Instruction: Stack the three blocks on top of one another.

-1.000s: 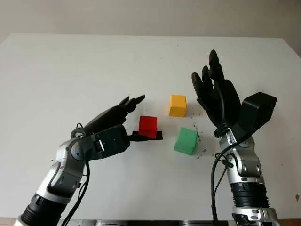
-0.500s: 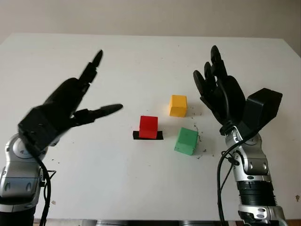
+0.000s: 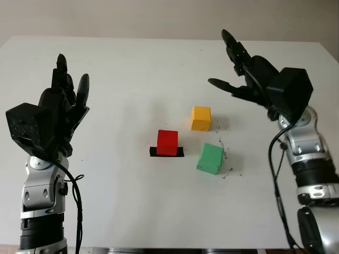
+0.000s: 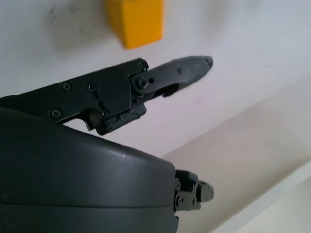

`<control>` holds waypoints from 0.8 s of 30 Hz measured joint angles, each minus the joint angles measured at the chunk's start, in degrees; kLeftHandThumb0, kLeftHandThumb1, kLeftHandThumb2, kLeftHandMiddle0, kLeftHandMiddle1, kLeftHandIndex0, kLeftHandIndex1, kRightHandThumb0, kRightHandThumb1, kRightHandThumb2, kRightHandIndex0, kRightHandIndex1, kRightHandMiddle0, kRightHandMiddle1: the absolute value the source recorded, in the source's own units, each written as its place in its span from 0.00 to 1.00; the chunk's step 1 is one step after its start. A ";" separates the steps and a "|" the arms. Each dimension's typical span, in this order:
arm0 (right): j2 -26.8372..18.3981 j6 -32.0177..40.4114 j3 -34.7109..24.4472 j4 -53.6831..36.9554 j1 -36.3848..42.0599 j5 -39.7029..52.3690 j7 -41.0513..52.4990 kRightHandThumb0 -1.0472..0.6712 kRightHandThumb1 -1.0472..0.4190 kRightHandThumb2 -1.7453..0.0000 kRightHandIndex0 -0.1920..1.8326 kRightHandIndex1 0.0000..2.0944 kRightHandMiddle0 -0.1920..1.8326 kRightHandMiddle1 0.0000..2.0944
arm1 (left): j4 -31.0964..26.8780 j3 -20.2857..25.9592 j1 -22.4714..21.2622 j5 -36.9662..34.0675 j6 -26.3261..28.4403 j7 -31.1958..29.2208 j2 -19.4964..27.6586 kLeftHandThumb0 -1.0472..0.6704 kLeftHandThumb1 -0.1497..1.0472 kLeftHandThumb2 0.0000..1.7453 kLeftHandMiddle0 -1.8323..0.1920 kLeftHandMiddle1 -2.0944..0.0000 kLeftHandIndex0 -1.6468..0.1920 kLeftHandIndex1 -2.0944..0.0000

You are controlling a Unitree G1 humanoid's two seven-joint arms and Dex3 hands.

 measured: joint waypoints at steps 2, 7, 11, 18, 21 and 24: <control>-2.21 -5.52 2.35 3.76 -3.54 -3.53 0.04 0.35 0.17 0.98 0.12 0.05 0.19 0.08 | 0.10 -0.41 0.00 -0.07 -0.68 0.15 0.00 0.19 1.00 0.36 1.00 0.99 0.99 0.99; -6.96 -18.48 10.05 10.36 -10.99 -16.71 -6.43 0.36 0.15 0.97 0.12 0.04 0.20 0.08 | -0.39 -1.44 0.01 -0.10 -0.48 0.59 -0.06 0.18 1.00 0.39 1.00 1.00 1.00 0.99; -9.43 -25.65 18.00 15.10 -16.15 -30.16 -17.49 0.37 0.14 0.97 0.12 0.04 0.19 0.07 | -1.27 -2.30 0.01 -0.11 0.60 0.65 -0.05 0.19 1.00 0.39 1.00 1.00 0.99 0.99; -10.62 -31.21 28.39 20.65 -21.10 -44.45 -34.78 0.38 0.16 0.97 0.14 0.04 0.23 0.08 | -2.50 -2.82 0.02 -0.12 1.64 1.20 -0.05 0.20 1.00 0.40 1.00 1.00 1.00 0.99; -11.09 -31.68 31.41 21.78 -22.75 -48.19 -39.67 0.37 0.17 0.97 0.15 0.04 0.24 0.09 | -2.78 -3.16 0.03 -0.12 1.70 1.20 -0.06 0.21 1.00 0.40 1.00 1.00 1.00 0.99; -11.14 -31.84 34.10 22.46 -23.33 -50.87 -43.75 0.39 0.15 0.97 0.15 0.04 0.26 0.09 | -3.04 -3.25 0.03 -0.10 2.31 1.36 -0.05 0.23 1.00 0.41 1.00 0.99 0.99 0.98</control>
